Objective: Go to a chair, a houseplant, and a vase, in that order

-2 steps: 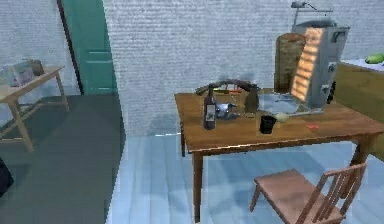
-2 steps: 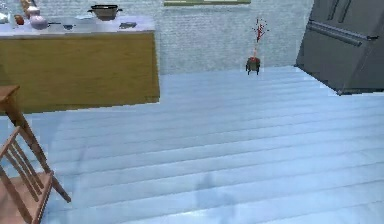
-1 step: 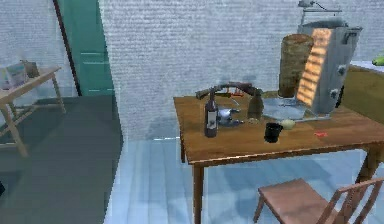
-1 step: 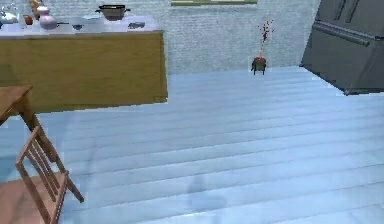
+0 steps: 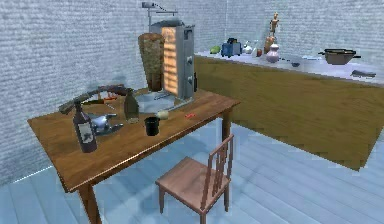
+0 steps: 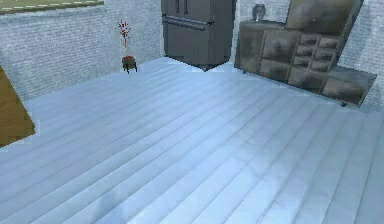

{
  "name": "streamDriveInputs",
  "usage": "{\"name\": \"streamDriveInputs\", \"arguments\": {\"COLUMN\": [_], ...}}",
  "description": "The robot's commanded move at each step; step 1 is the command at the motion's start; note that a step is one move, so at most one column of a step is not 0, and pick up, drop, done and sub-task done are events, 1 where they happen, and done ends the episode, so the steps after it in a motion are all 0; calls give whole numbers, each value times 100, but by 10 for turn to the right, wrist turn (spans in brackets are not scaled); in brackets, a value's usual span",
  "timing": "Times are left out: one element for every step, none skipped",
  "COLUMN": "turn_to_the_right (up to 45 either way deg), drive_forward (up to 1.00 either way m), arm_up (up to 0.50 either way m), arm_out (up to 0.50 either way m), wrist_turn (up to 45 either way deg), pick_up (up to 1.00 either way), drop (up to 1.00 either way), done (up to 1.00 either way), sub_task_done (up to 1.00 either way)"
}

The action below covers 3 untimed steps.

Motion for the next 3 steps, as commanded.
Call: {"name": "streamDriveInputs", "arguments": {"turn_to_the_right": [0,450,240], "drive_forward": [0,0,0], "arm_up": [0,0,0], "arm_out": [0,0,0], "wrist_turn": [0,0,0], "pick_up": [0,0,0], "drop": [0,0,0], "done": [0,0,0], "sub_task_done": [100,0,0]}}
